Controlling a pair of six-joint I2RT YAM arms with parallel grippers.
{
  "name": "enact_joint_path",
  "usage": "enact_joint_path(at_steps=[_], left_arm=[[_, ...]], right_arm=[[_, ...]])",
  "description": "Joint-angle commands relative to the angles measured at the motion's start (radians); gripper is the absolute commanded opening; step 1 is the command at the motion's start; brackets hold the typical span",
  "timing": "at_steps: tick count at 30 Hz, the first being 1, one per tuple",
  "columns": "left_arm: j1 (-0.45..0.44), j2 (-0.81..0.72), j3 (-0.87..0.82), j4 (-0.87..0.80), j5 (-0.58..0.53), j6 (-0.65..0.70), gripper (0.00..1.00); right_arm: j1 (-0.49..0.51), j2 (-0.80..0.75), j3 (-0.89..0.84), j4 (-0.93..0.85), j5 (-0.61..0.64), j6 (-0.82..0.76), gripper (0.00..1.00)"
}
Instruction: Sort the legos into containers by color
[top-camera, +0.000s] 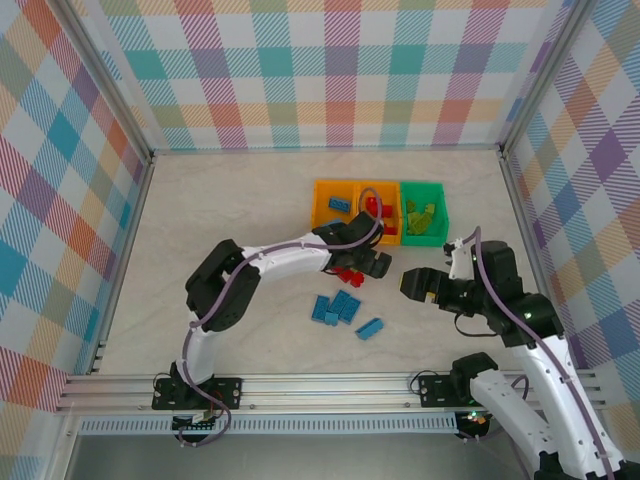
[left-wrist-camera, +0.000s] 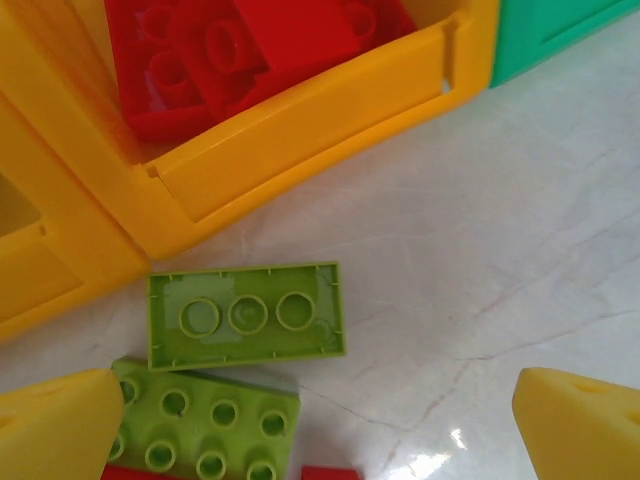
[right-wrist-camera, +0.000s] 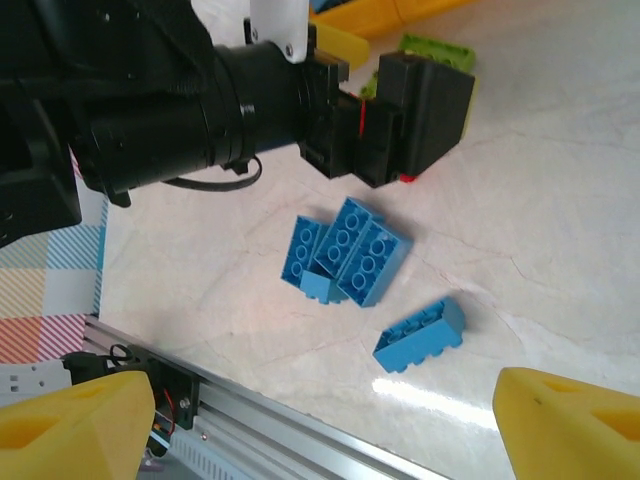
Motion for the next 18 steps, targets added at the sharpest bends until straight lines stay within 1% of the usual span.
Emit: enact_joint_path(at_steps=[1, 5, 8, 10, 15, 18], left_arm=[[0.013, 0.043, 0.059, -0.036, -0.029, 0.010, 1.00], [0.015, 0.093, 0.099, -0.038, -0.059, 0.015, 0.98], [0.015, 0.130, 0.128, -0.047, -0.050, 0.038, 0.98], [0.015, 0.150, 0.150, -0.063, -0.063, 0.044, 0.97], [0.015, 0.164, 0.144, -0.072, -0.105, 0.052, 0.93], [0.015, 0.159, 0.119, -0.063, -0.107, 0.055, 0.92]], right_arm=[[0.001, 0.011, -0.018, -0.003, -0.021, 0.004, 0.89], [0.001, 0.024, -0.028, 0.054, -0.041, 0.024, 0.89], [0.001, 0.025, -0.037, 0.071, -0.036, 0.031, 0.90], [0.001, 0.024, -0.040, 0.072, -0.040, 0.035, 0.90], [0.001, 0.015, -0.051, 0.070, -0.038, 0.044, 0.91], [0.000, 0.018, -0.055, 0.075, -0.041, 0.044, 0.91]])
